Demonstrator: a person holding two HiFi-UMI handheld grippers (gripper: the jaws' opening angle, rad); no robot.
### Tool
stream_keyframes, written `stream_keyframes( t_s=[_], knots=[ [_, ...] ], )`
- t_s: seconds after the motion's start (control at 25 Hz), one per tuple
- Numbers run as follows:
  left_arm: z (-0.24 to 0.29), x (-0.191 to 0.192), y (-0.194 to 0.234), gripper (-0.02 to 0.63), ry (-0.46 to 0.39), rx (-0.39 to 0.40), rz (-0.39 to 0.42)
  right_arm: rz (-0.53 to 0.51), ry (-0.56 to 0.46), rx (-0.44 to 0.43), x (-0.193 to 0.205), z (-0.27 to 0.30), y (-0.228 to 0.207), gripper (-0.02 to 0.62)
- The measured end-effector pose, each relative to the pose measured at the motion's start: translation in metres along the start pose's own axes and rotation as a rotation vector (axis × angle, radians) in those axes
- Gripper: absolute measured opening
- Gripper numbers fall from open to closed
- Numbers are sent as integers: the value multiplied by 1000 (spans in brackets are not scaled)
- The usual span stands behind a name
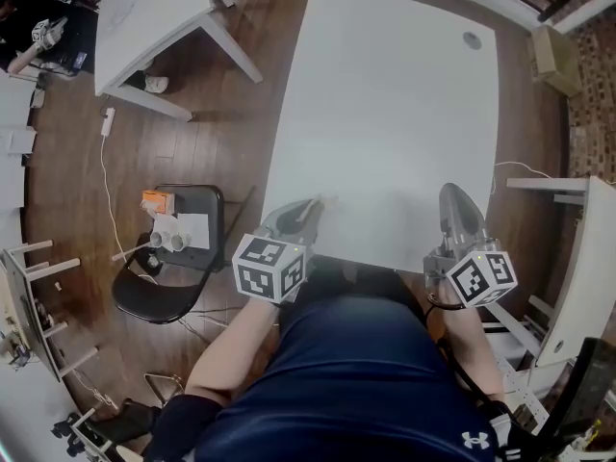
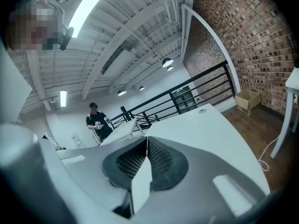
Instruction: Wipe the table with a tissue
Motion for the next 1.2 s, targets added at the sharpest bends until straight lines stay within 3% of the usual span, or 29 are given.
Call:
stream_keyframes(
  t_s=[0.16, 0.36, 0.56, 0.88, 1.2],
  knots=[
    [-12, -7, -10, 20, -86, 20, -5, -30, -38, -28, -7, -11, 10, 12],
    [-8, -21, -38, 20, -148, 105, 7, -124, -111, -82, -23, -23, 30, 11],
    [-12, -39, -66, 20, -219, 136, 143, -192, -179, -88, -39, -39, 38, 11],
    [-13, -42, -75, 20, -247, 142, 185, -204, -250, -62, -49, -57, 28, 11],
    [-9, -47, -84, 20, -252, 150, 190, -213, -260, -47, -48, -65, 21, 11]
  ],
)
Point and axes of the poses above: the fingertips, and each gripper's own axes: z forward along the fingers, y to its left, x out of its underside, the point moved 7 cm from there along -z, backward along the fingers, and after that the axes turned 12 degrees about x, right-handed, at the moved point
